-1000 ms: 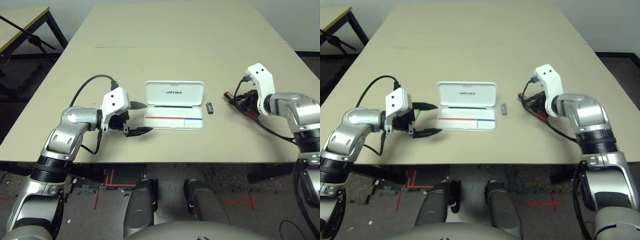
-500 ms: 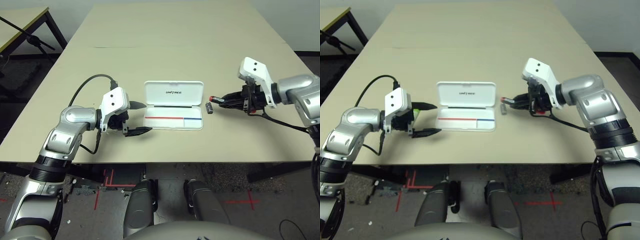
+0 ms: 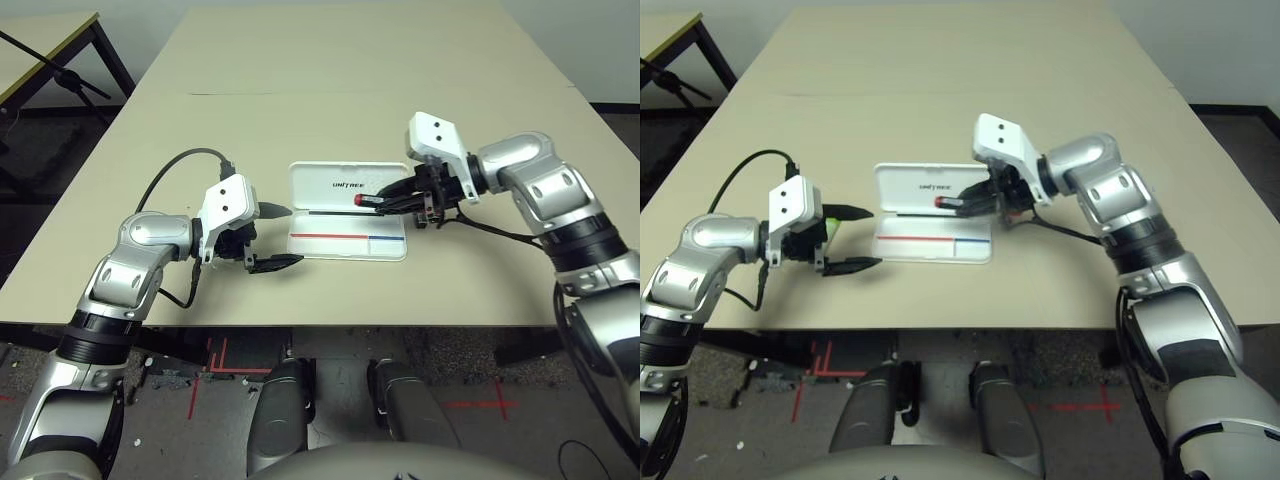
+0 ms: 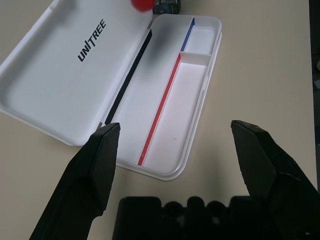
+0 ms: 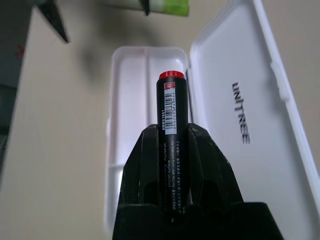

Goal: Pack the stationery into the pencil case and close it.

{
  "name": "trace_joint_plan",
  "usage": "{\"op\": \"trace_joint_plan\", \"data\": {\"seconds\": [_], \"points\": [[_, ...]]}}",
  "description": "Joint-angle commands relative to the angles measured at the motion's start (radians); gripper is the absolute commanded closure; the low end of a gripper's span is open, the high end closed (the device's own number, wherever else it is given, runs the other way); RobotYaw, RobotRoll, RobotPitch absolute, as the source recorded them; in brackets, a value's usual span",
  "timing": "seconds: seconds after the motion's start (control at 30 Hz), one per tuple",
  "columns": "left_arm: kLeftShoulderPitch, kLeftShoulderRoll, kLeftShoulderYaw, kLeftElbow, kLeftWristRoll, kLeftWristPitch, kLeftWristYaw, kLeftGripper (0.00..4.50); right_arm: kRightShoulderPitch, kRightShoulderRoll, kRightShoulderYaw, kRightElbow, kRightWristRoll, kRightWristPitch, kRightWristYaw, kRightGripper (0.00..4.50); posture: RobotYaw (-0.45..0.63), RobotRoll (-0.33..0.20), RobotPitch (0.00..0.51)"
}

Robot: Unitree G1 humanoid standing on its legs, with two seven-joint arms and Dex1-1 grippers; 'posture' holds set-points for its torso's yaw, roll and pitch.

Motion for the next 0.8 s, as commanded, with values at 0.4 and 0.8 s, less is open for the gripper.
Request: {"op": "trace_joint_plan", "data": {"seconds": [0.4,0.8], "points": [[0.035,0.009,-0.002,-0.049,-0.005,0.017,0.017,0.00,-0.015,0.130,0.039,0.144,-0.079,-0.158,-0.049,3.95,0.04,0.000,0.117],[0.037,0.007,-0.003,-0.055,-0.005,0.018,0.022,0.00,-0.019,0.195,0.017,0.271,-0.112,-0.286,-0.098,3.18,0.04,0.000,0.116]]}}
